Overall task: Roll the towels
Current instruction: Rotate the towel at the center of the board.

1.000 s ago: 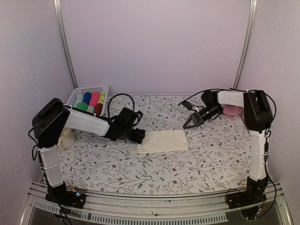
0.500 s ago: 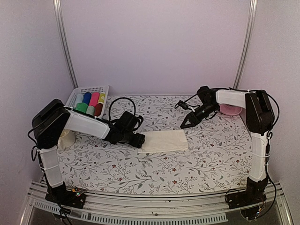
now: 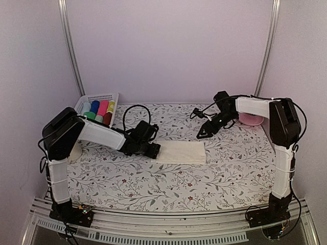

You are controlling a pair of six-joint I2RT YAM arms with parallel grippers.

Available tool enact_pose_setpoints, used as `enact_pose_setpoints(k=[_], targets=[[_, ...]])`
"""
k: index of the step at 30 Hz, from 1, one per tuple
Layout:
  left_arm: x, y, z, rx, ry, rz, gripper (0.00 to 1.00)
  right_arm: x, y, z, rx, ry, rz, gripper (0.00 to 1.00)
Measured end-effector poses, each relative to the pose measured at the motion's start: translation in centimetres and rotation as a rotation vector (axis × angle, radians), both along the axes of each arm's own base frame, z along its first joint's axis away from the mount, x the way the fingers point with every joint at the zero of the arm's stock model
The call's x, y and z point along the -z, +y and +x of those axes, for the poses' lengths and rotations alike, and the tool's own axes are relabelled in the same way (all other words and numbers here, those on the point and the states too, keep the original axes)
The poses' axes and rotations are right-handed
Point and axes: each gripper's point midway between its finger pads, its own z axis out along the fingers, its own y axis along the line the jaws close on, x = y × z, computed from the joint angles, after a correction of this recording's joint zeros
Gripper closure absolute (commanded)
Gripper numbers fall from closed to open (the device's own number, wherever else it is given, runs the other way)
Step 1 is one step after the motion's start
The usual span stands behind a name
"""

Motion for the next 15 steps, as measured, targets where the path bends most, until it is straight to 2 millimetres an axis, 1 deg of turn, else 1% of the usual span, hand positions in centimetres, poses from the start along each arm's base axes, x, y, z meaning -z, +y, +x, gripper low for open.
enact_pose_setpoints(k=[3, 5, 7, 9, 12, 13, 15], targets=[[-0.1, -1.5, 2.0, 0.009, -0.038, 0.012, 0.26, 0.0, -0.2, 0.1, 0.005, -0.021, -0.018, 0.42], [-0.2, -2.6, 3.7, 0.014, -0.070, 0.027, 0.22, -0.4, -0.4, 0.2, 0.013, -0.042, -0.031, 0.38], [-0.4, -3.6, 5.5, 0.014, -0.105, 0.051, 0.15, -0.8, -0.7, 0.5, 0.022, -0.074, -0.044, 0.32], [-0.7, -4.5, 7.3, 0.011, -0.143, 0.075, 0.04, -1.3, -1.1, 0.9, 0.038, -0.112, -0.064, 0.25], [-1.4, -6.2, 10.2, -0.003, -0.196, 0.103, 0.03, -1.6, -1.9, 1.6, 0.070, -0.170, -0.100, 0.09], [-1.6, -6.7, 11.0, -0.006, -0.211, 0.108, 0.03, -1.7, -2.2, 1.8, 0.082, -0.192, -0.114, 0.00], [-1.7, -7.3, 11.9, -0.013, -0.225, 0.113, 0.03, -1.7, -2.8, 2.3, 0.112, -0.230, -0.144, 0.01]])
